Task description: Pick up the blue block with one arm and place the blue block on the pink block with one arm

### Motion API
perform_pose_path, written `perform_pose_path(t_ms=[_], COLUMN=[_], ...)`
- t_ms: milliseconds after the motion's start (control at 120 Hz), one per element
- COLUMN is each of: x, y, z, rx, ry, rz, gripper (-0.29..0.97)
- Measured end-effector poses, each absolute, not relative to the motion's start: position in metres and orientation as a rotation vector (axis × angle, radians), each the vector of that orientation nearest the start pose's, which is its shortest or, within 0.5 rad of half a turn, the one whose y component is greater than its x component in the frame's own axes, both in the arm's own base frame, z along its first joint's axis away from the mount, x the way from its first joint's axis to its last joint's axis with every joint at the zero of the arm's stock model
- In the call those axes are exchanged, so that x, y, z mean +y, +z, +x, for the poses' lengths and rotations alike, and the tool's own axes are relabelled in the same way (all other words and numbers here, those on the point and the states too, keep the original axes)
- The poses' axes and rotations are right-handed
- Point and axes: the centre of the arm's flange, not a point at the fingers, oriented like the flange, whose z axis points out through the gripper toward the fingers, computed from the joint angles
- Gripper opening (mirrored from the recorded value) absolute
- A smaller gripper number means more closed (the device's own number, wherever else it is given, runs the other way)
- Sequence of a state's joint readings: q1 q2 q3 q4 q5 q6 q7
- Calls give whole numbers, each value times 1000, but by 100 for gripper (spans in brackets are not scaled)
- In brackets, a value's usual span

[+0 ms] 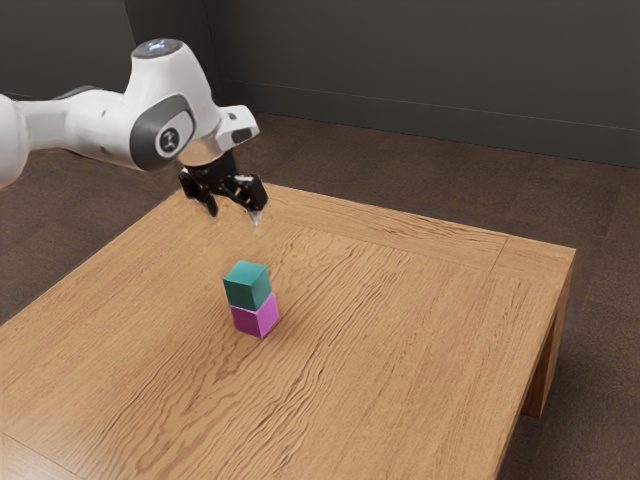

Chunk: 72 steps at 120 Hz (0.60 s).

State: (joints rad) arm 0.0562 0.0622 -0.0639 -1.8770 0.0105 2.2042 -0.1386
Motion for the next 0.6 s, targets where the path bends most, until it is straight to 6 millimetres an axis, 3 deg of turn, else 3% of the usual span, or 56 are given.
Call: perform_pose_path(t_ms=[108,242,333,425,600], x=[4,20,39,58,60], y=[572,619,626,607,590], z=[597,573,558,548,542], rx=[-515,-845,-1047,-1231,-1438], ry=[-473,-466,-407,-295,-199], rz=[-3120,-3019,-2922,-2834,-2712], gripper=[66,67,67,67,68])
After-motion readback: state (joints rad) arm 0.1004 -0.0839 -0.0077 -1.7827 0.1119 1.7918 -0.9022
